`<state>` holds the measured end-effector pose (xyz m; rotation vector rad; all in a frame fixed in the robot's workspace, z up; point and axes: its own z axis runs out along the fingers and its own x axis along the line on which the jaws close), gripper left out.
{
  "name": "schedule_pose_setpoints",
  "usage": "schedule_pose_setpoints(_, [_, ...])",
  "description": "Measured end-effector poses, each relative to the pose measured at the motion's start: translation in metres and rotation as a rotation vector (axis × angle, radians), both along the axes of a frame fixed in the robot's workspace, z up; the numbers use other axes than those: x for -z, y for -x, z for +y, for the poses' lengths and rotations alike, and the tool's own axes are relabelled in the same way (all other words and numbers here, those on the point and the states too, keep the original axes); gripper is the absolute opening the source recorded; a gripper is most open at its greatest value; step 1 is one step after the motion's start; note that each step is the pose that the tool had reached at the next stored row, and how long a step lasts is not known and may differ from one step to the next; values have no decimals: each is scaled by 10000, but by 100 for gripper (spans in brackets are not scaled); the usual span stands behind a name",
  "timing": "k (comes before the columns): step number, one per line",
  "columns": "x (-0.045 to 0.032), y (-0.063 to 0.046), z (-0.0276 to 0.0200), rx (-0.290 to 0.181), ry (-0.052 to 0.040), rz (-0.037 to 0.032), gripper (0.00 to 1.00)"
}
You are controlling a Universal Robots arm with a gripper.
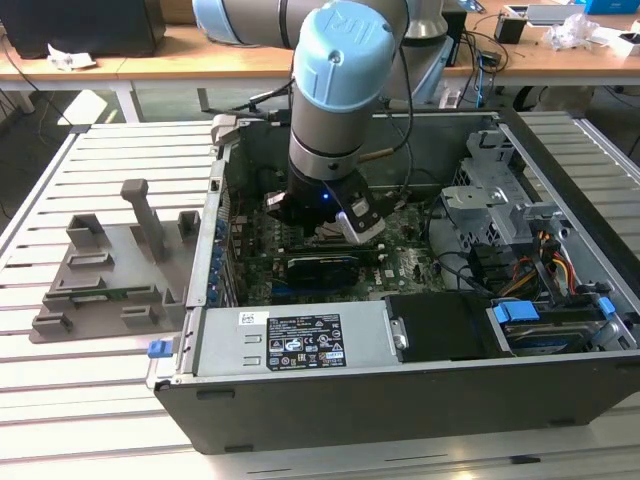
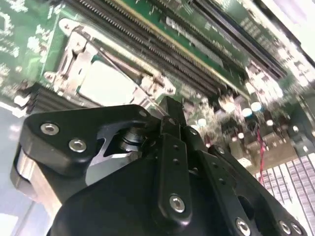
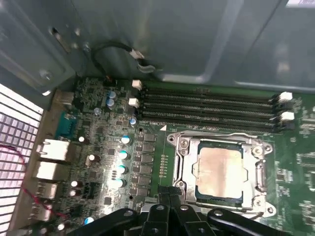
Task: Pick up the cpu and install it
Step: 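Install the second cpu locking lever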
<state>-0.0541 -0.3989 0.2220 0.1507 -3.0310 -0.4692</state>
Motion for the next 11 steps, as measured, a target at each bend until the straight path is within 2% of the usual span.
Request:
schedule_pose_setpoints(3, [-149, 0, 0, 0, -2, 0, 11])
schedule_pose_setpoints(5, [-276, 0, 0, 1, -2, -1, 11])
schedule_pose_setpoints(6, [-302, 0, 1, 1, -2, 0, 11])
schedule_pose_setpoints(10, [-306, 0, 1, 0, -3, -1, 11])
schedule_pose_setpoints(11, [-308, 0, 1, 0, 57, 3, 11])
